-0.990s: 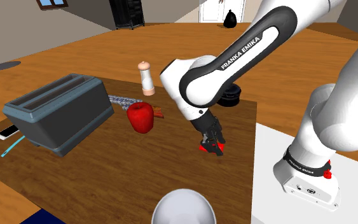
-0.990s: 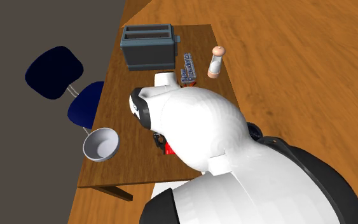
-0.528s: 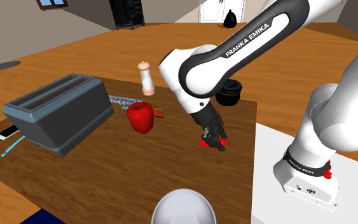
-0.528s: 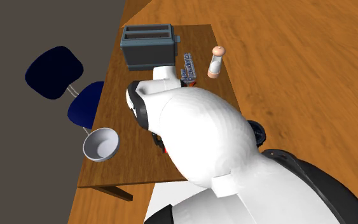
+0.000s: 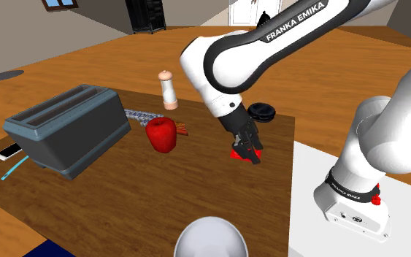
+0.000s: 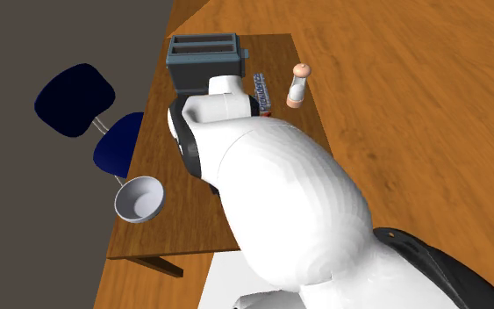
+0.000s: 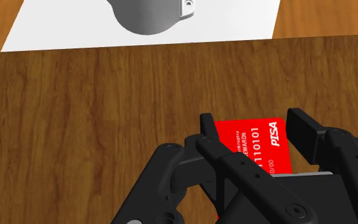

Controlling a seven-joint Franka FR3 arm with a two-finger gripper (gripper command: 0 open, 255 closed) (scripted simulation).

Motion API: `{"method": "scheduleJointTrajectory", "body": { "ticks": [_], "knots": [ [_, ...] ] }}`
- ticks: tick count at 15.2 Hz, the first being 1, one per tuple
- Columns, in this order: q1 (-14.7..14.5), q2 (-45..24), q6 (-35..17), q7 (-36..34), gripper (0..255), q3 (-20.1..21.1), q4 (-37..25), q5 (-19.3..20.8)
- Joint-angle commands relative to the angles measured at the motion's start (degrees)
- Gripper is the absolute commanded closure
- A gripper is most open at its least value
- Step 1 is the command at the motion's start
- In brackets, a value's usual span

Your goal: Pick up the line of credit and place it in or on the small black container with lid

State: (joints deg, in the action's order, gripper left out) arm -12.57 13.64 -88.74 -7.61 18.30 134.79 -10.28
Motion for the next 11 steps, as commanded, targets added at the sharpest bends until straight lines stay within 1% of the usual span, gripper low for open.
{"method": "scheduleJointTrajectory", "body": {
  "ticks": [1,11],
  "knots": [
    [0.0,0.6,1.6,0.0,255,-0.1,-1.0,0.0],
    [0.1,3.1,9.6,-0.3,255,-0.9,-6.6,-0.1]
  ]
}}
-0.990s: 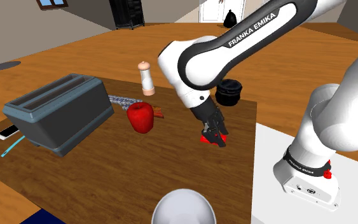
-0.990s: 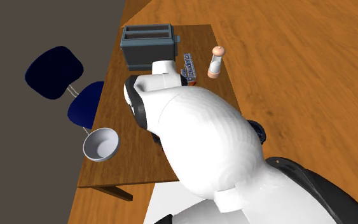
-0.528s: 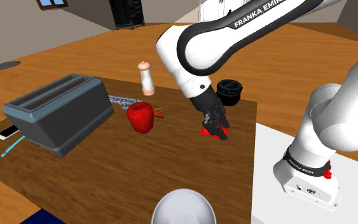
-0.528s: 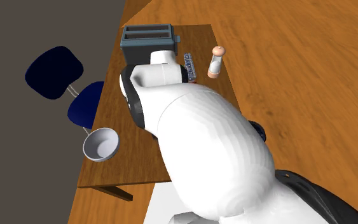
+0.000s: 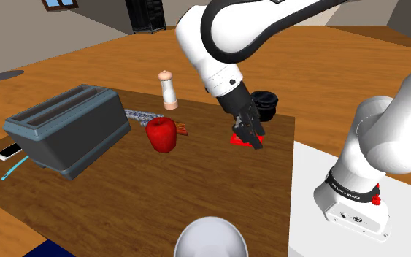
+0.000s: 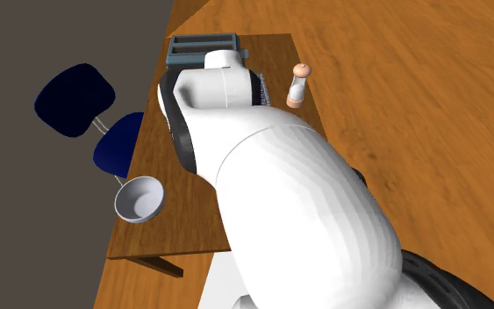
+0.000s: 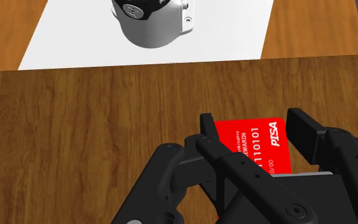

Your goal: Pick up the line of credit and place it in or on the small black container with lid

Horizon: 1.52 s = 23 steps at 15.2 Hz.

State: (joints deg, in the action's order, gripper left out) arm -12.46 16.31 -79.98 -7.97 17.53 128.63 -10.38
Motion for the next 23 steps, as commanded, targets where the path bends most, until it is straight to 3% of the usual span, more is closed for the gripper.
{"method": "scheduleJointTrajectory", "body": {
  "ticks": [1,6,15,23],
  "knots": [
    [0.0,0.6,1.7,0.0,255,-0.2,-1.1,0.0],
    [0.1,1.1,5.0,-0.2,255,-0.5,-3.9,0.0],
    [5.6,3.0,5.9,12.5,255,-8.9,-2.1,9.7],
    [10.6,0.4,5.0,23.3,255,-16.0,-4.6,18.3]
  ]
}}
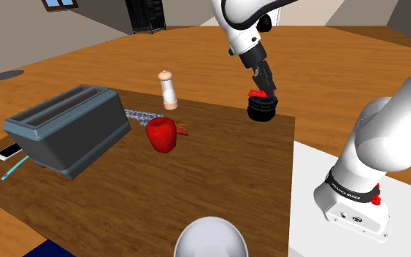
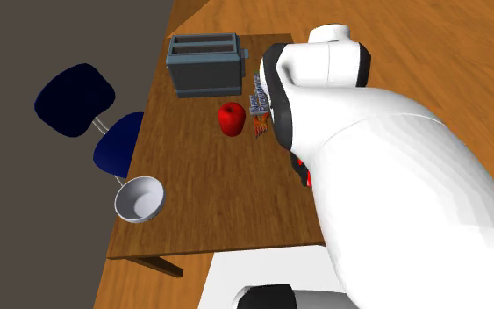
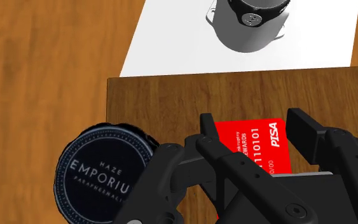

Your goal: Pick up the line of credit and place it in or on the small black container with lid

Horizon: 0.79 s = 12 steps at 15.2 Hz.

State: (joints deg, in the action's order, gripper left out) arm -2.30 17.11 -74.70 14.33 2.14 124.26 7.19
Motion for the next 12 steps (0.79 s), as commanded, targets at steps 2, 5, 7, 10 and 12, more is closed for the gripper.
{"method": "scheduleJointTrajectory", "body": {
  "ticks": [2,5,7,10,12],
  "knots": [
    [1.6,-1.6,-0.7,3.6,255,-2.3,-1.4,2.8],
    [3.4,-3.9,-1.4,7.5,255,-4.8,-3.7,5.5],
    [4.6,-5.6,-1.9,10.1,255,-6.3,-5.5,7.1],
    [5.8,-7.7,-3.2,12.5,255,-7.9,-7.0,8.6],
    [5.9,-7.9,-4.7,12.2,255,-8.0,-5.7,8.6]
  ]
}}
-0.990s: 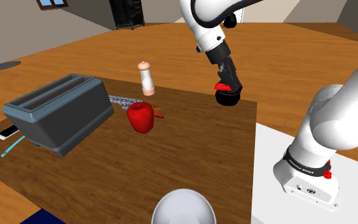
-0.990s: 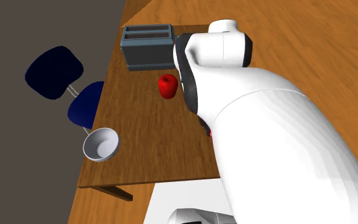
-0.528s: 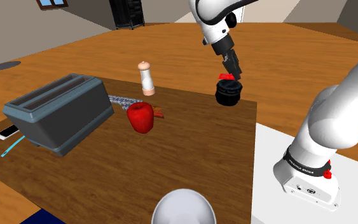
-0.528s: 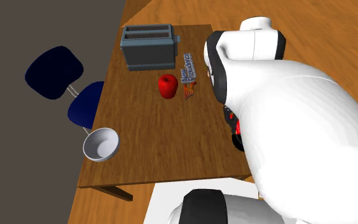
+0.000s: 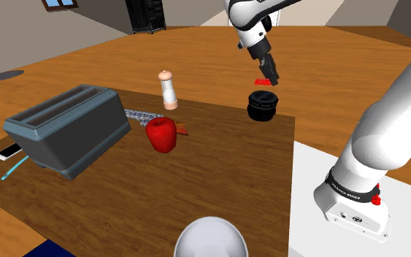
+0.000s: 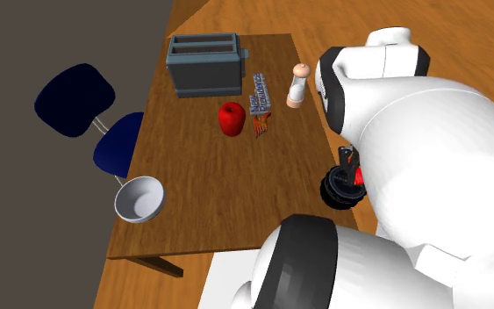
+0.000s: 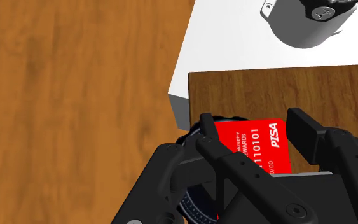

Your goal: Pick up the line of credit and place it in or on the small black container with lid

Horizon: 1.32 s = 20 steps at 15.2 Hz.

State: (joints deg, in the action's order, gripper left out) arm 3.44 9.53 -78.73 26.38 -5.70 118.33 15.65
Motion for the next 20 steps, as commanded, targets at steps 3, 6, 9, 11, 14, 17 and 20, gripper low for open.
{"method": "scheduleJointTrajectory", "body": {
  "ticks": [3,6,9,11,14,17,20],
  "knots": [
    [0.2,-0.8,-2.9,-0.3,255,-0.3,2.1,0.1],
    [0.2,-1.3,-5.1,-0.8,255,-0.4,3.8,0.0],
    [0.2,-2.0,-7.4,-1.3,255,-0.5,5.5,0.0],
    [0.3,-2.4,-8.9,-1.6,255,-0.5,6.5,0.0],
    [0.3,-2.8,-9.8,-1.8,255,-0.6,7.1,0.0],
    [0.3,-2.8,-9.8,-1.8,255,-0.6,7.1,0.0],
    [0.3,-2.8,-9.8,-1.8,255,-0.6,7.1,0.0]
  ]
}}
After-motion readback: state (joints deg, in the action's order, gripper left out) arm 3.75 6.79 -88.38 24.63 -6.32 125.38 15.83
